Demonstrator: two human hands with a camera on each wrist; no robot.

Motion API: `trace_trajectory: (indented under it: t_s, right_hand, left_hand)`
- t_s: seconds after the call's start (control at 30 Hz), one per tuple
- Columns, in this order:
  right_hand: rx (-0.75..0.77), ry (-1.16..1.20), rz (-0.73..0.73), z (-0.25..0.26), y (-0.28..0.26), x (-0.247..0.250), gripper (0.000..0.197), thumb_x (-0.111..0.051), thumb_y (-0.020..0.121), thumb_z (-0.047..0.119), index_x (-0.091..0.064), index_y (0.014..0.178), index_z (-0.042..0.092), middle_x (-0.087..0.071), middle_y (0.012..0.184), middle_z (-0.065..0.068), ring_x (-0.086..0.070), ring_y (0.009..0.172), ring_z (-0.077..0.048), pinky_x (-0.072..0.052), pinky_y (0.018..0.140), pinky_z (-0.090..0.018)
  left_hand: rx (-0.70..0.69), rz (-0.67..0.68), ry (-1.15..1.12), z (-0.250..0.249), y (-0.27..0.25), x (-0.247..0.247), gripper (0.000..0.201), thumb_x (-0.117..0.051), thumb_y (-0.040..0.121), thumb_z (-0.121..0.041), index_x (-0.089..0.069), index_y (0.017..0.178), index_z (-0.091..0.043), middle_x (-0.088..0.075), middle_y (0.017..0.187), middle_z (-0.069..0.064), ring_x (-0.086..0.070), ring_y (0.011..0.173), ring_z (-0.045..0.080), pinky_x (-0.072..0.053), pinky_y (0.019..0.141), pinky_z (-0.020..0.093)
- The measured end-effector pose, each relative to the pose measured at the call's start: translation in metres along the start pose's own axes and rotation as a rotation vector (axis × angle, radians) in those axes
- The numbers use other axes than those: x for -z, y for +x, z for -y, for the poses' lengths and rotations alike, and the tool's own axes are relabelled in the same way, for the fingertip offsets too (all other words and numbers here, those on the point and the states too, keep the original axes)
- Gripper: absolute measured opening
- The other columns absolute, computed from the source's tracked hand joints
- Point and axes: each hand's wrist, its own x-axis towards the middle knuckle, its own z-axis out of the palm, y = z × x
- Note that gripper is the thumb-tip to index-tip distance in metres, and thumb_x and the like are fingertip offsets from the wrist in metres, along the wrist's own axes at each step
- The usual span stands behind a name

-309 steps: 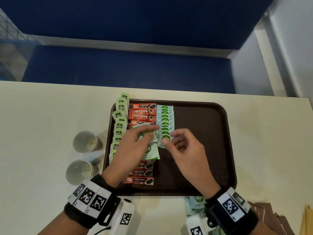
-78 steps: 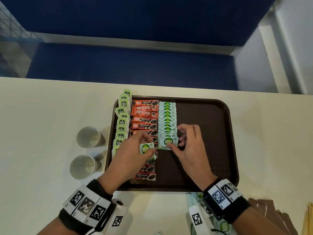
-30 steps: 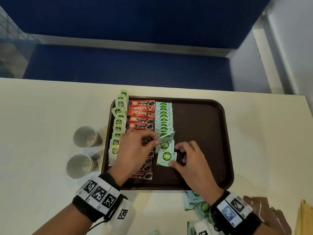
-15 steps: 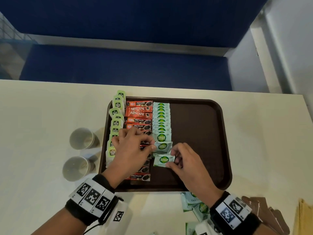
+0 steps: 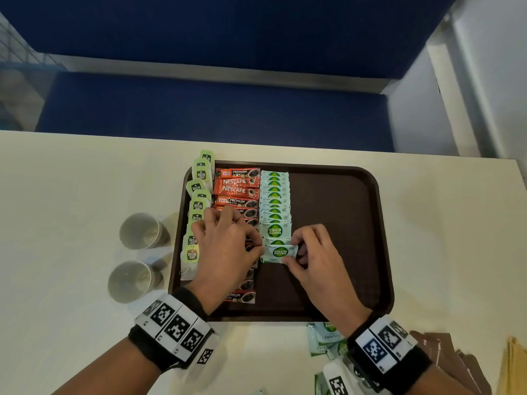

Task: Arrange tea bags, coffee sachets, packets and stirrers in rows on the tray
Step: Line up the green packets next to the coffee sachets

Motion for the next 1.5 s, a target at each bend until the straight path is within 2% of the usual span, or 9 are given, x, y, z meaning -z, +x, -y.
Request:
trace_trajectory:
  t_s: [0.1,0.23,0.4,0.5,0.87,1.07,1.2,1.27,1.5]
  right_hand:
    - [-0.008,-0.011,0.019,0.001,0.000,-0.001,0.042,-0.082,0.092,0.020,-0.046,0.107,0.036,-0.045,0.113,0.016,-0.055,0.087,0.003,-0.048,0.073,-0.008]
    - [-0.021,0.002,0.015,-0.001,0.001,-0.003,0.043,-0.084,0.090,0.018,-0.047,0.105,0.033,-0.048,0.104,0.017,-0.054,0.085,0.001,-0.046,0.071,-0.008]
    - [-0.042,0.042,0.006,-0.002,0.003,-0.005,0.043,-0.084,0.089,0.015,-0.046,0.102,0.031,-0.051,0.101,0.014,-0.056,0.083,-0.004,-0.048,0.071,-0.012]
    - [-0.052,0.069,-0.003,0.000,0.004,-0.004,0.043,-0.085,0.089,0.014,-0.047,0.103,0.029,-0.052,0.101,0.013,-0.057,0.083,-0.002,-0.049,0.070,-0.013]
    - [-0.099,0.231,-0.059,0.006,0.006,-0.004,0.042,-0.084,0.088,0.005,-0.047,0.101,0.021,-0.059,0.094,0.012,-0.061,0.088,0.002,-0.048,0.066,-0.011]
    - [-0.077,0.259,-0.097,0.004,0.010,-0.008,0.045,-0.084,0.087,0.004,-0.047,0.100,0.025,-0.060,0.095,0.008,-0.061,0.084,-0.010,-0.050,0.067,-0.016]
    - [-0.070,0.281,-0.113,0.004,0.011,-0.010,0.044,-0.083,0.087,0.002,-0.047,0.100,0.025,-0.060,0.096,0.007,-0.062,0.085,-0.010,-0.052,0.069,-0.018]
    - [-0.083,0.296,-0.123,0.003,0.011,-0.010,0.046,-0.084,0.086,0.003,-0.047,0.100,0.026,-0.061,0.099,0.004,-0.065,0.086,-0.011,-0.057,0.071,-0.023]
    - [-0.139,0.305,-0.106,-0.001,0.009,-0.010,0.046,-0.085,0.084,0.001,-0.049,0.101,0.024,-0.060,0.105,0.002,-0.068,0.093,-0.010,-0.063,0.076,-0.029]
  left_hand:
    - [-0.009,-0.010,-0.016,0.001,0.000,0.001,0.018,-0.091,0.078,-0.047,-0.082,0.090,-0.038,-0.052,0.116,-0.007,-0.038,0.123,0.027,-0.031,0.100,0.050]
    - [-0.036,-0.059,-0.023,0.003,-0.004,0.000,0.021,-0.090,0.076,-0.042,-0.084,0.095,-0.037,-0.053,0.111,-0.007,-0.042,0.119,0.029,-0.031,0.097,0.049]
    - [-0.072,-0.058,0.040,0.003,-0.009,-0.001,0.048,-0.075,0.066,-0.068,-0.085,0.100,-0.035,-0.054,0.110,-0.007,-0.045,0.116,0.028,-0.026,0.095,0.046]
    - [-0.078,-0.065,0.091,0.002,-0.009,0.000,0.054,-0.085,0.062,-0.074,-0.085,0.099,-0.036,-0.055,0.111,-0.006,-0.043,0.117,0.028,-0.025,0.093,0.045]
    - [-0.066,-0.088,0.120,0.002,-0.009,-0.007,0.047,-0.099,0.056,-0.059,-0.084,0.091,-0.031,-0.059,0.111,0.000,-0.048,0.114,0.033,-0.032,0.092,0.049]
    - [-0.053,-0.123,0.109,0.005,-0.005,-0.008,0.044,-0.099,0.059,-0.058,-0.083,0.091,-0.031,-0.058,0.112,0.000,-0.045,0.115,0.032,-0.032,0.093,0.049]
    - [-0.035,-0.123,0.103,0.006,-0.003,-0.009,0.044,-0.098,0.061,-0.058,-0.084,0.093,-0.031,-0.059,0.115,0.001,-0.045,0.116,0.033,-0.036,0.094,0.052]
    - [-0.026,-0.128,0.092,0.006,-0.002,-0.010,0.043,-0.098,0.062,-0.057,-0.084,0.095,-0.032,-0.058,0.114,0.000,-0.043,0.116,0.032,-0.036,0.094,0.053]
    - [-0.020,-0.144,0.063,0.007,-0.001,-0.011,0.046,-0.099,0.062,-0.054,-0.086,0.099,-0.031,-0.059,0.114,0.001,-0.041,0.115,0.030,-0.032,0.094,0.049]
